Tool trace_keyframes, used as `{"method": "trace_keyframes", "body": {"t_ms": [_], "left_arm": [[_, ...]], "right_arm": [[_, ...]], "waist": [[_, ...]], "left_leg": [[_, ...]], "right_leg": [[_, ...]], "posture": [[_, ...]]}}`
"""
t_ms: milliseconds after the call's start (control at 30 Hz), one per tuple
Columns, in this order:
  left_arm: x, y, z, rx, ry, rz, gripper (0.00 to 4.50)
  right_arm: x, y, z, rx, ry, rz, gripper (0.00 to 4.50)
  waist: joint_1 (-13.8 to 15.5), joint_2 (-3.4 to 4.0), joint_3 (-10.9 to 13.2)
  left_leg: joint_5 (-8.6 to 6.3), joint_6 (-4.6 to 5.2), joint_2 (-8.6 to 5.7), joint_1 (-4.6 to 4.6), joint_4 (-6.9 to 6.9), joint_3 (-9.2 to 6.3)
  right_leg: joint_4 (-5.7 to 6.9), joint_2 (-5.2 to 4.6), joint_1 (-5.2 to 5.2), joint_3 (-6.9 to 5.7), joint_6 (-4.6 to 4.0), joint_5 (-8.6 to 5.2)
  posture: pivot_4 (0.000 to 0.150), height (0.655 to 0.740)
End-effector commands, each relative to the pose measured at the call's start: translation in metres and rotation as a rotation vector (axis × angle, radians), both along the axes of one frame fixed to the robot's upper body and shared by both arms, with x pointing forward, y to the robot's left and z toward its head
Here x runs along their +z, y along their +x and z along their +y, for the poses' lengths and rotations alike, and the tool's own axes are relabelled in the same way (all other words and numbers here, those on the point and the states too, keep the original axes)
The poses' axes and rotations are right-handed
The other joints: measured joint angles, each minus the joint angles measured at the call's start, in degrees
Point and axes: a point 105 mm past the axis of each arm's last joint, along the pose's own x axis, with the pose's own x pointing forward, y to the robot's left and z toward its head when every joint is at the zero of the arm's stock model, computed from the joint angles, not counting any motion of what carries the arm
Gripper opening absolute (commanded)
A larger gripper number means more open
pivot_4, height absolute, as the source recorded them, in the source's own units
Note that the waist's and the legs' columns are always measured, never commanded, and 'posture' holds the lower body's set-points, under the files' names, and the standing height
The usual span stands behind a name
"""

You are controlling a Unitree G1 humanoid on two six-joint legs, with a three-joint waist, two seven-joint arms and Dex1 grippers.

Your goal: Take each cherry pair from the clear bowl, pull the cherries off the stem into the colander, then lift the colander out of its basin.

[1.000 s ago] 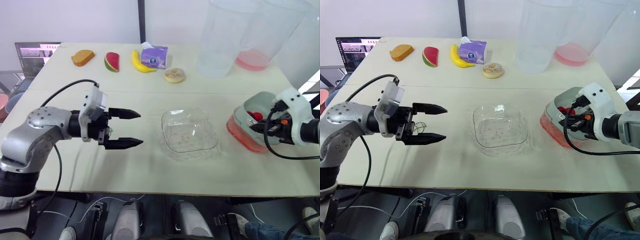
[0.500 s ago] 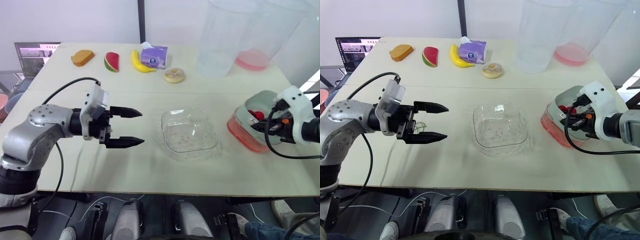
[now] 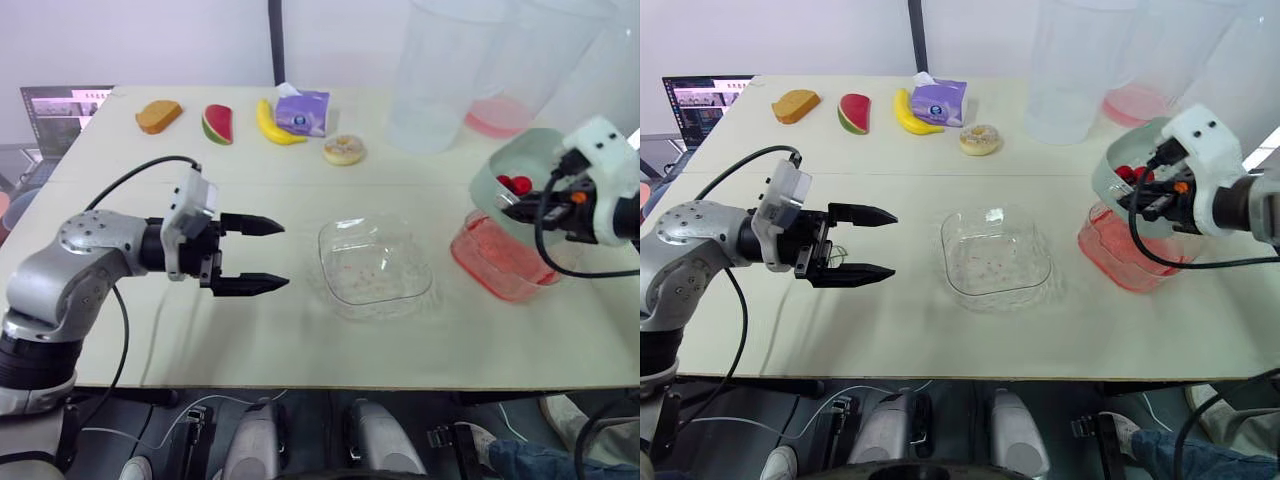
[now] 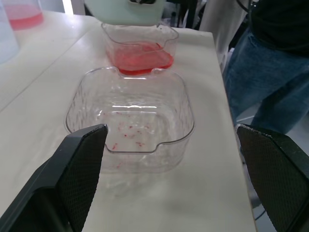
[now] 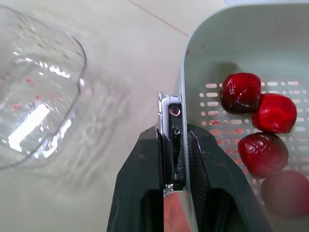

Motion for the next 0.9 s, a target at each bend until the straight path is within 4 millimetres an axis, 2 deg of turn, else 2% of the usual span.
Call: {"method": "trace_keyframes", "body": {"t_ms": [33, 133, 233, 367, 533, 633, 900], "left_arm": [[0.006, -0.002, -0.003, -0.013, -0.005, -0.03, 4.5], [0.006, -0.002, -0.004, -0.013, -0.007, -0.029, 4.5], [0.006, -0.002, -0.004, -0.012, -0.009, -0.028, 4.5], [0.006, -0.001, -0.004, 0.005, -0.013, -0.029, 4.5], [0.011, 0.007, 0.0, 0.075, -0.043, -0.053, 4.5], [0.014, 0.018, 0.005, 0.166, -0.089, -0.066, 4.5], [0.012, 0.031, 0.012, 0.285, -0.139, -0.072, 4.5]], "right_arm": [[0.007, 0.024, 0.023, 0.1, -0.005, -0.047, 0.18], [0.0, 0.047, 0.036, 0.145, -0.011, -0.038, 0.18], [-0.006, 0.062, 0.043, 0.167, -0.016, -0.028, 0.18], [-0.025, 0.088, 0.057, 0.199, -0.006, 0.003, 0.18], [-0.04, 0.1, 0.065, 0.229, 0.001, 0.038, 0.18], [-0.05, 0.102, 0.064, 0.232, 0.002, 0.064, 0.18], [-0.064, 0.105, 0.064, 0.226, 0.015, 0.097, 0.18]], "waist": [[-0.24, 0.01, 0.01], [-0.38, 0.0, 0.01], [0.14, 0.0, 0.01], [0.25, -0.01, 0.01], [0.44, 0.01, 0.02], [0.29, 0.01, 0.02], [0.13, 0.01, 0.02]], "left_leg": [[0.0, 0.0, 0.0, 0.01, -0.02, 0.04], [0.0, 0.0, -0.01, -0.04, -0.09, 0.06], [0.01, -0.01, -0.06, -0.08, -0.25, 0.1], [0.02, -0.02, -0.05, -0.09, -0.34, 0.15], [0.03, -0.03, -0.06, -0.16, -0.36, 0.16], [0.03, -0.04, -0.07, -0.16, -0.36, 0.17], [0.08, -0.13, -0.04, -0.1, -0.35, 0.15]], "right_leg": [[0.0, 0.01, -0.03, 0.04, -0.01, 0.01], [0.0, 0.03, -0.12, 0.04, -0.01, 0.02], [-0.01, 0.02, -0.23, 0.05, -0.01, 0.02], [-0.08, 0.04, -0.27, 0.06, -0.01, 0.02], [-0.07, 0.05, -0.32, 0.05, -0.01, 0.02], [-0.07, -0.01, -0.33, 0.04, 0.0, 0.02], [0.06, 0.03, -0.33, 0.04, -0.01, 0.03]], "posture": [[0.15, 0.74], [0.15, 0.74], [0.15, 0.74], [0.15, 0.74], [0.15, 0.74], [0.15, 0.74], [0.15, 0.74]]}}
